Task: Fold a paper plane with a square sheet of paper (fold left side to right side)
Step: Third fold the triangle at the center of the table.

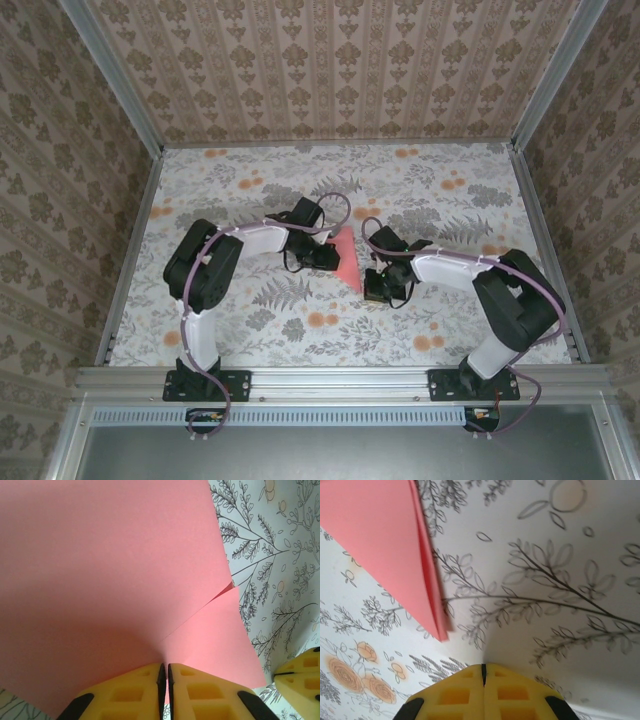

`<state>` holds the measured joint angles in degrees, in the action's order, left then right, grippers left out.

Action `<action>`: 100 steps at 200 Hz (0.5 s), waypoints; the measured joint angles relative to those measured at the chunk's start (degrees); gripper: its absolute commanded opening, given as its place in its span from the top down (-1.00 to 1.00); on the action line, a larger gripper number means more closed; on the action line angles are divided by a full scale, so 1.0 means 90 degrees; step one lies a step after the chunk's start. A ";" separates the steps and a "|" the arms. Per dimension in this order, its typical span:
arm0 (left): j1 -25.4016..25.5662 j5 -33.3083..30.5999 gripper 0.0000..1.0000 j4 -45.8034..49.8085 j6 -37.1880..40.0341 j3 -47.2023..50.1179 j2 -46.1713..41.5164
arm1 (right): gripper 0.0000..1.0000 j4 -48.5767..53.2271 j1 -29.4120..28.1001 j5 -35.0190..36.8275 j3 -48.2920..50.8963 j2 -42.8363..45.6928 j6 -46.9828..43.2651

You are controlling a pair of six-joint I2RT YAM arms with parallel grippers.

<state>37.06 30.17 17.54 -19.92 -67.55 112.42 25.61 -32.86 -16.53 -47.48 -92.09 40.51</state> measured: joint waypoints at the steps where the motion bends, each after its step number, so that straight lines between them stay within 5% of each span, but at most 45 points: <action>1: -0.0002 0.0000 0.62 0.0000 0.0000 0.0000 -0.0002 | 1.00 0.0005 0.0002 0.0002 0.0005 0.0022 -0.0002; 13: -0.0012 0.0002 0.53 0.0027 -0.0022 -0.0029 -0.0027 | 0.99 0.0039 0.0032 0.0012 0.0044 0.0209 -0.0056; 68: -0.0279 0.0194 0.14 0.0134 -0.0238 -0.0197 -0.0806 | 0.21 -0.0287 0.0117 0.0129 0.0034 0.0695 -0.0794; 100: -0.0738 0.0219 -0.03 0.0039 -0.0512 0.0027 -0.1654 | -0.02 -0.0661 0.0233 0.0153 -0.0143 0.0537 -0.1362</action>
<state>30.41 32.14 17.89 -24.53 -67.31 97.54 19.66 -30.76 -15.16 -48.77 -87.26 28.25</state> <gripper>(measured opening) 0.508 0.491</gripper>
